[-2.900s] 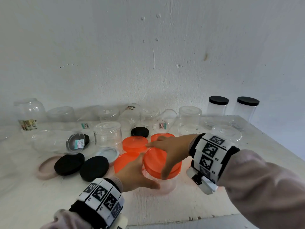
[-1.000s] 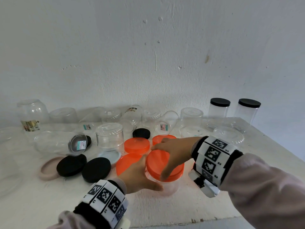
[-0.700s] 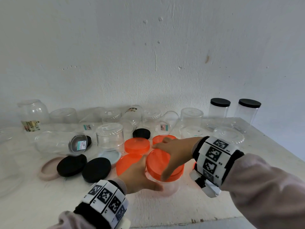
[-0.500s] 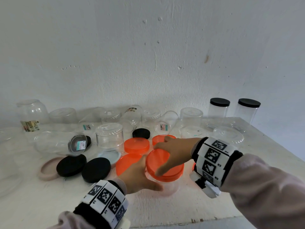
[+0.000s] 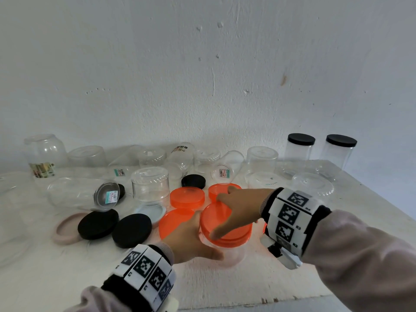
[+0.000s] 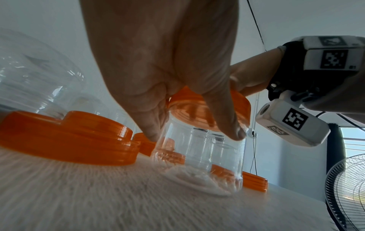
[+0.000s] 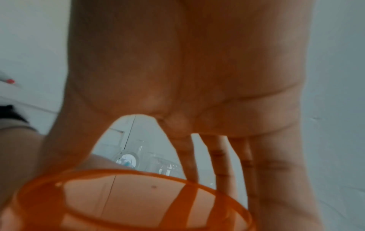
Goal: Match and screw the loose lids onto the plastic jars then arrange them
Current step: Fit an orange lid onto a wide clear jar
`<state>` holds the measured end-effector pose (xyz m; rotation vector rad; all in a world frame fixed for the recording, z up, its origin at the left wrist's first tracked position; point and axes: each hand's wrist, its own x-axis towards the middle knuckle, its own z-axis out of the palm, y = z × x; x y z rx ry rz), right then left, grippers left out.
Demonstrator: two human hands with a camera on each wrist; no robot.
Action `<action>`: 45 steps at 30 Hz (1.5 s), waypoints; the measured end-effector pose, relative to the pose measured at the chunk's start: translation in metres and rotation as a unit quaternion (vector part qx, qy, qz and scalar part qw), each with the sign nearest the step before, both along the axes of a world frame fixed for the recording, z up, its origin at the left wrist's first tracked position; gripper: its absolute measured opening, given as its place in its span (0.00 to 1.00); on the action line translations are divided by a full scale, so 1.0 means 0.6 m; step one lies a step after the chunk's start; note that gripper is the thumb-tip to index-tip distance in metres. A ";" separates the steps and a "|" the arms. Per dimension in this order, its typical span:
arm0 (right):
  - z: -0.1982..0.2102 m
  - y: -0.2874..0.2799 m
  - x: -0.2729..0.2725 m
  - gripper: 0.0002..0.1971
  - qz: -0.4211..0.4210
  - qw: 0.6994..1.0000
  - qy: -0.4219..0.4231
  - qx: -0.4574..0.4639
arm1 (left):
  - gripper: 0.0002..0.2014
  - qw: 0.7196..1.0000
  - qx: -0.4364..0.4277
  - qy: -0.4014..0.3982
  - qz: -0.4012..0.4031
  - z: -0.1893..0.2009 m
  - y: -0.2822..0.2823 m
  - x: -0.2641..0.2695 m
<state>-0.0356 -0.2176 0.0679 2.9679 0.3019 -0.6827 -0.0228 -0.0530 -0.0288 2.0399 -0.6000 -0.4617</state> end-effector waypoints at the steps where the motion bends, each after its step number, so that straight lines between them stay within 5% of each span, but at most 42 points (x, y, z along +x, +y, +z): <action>1: -0.002 0.001 -0.001 0.56 -0.005 1.000 -0.005 -0.003 | 0.53 1.000 0.002 0.000 0.001 0.000 0.000 0.000; 20: 0.012 0.002 0.006 0.56 0.034 0.999 0.026 0.006 | 0.57 0.999 0.030 -0.004 0.015 0.000 0.000 0.004; 27: -0.005 0.015 0.002 0.53 -0.014 0.998 -0.049 -0.021 | 0.55 0.998 0.062 -0.017 0.019 0.008 0.001 0.008; 33: 0.018 0.013 0.007 0.54 0.029 0.999 0.026 0.007 | 0.58 0.997 0.076 -0.015 0.010 0.012 0.000 0.009; 39: -0.002 0.023 0.001 0.51 -0.005 0.999 -0.038 -0.016 | 0.53 0.996 0.082 -0.013 0.013 0.013 0.002 0.011; 45: 0.018 0.018 0.004 0.54 0.027 0.999 0.039 -0.004 | 0.58 0.996 0.082 -0.021 0.014 0.009 0.003 0.010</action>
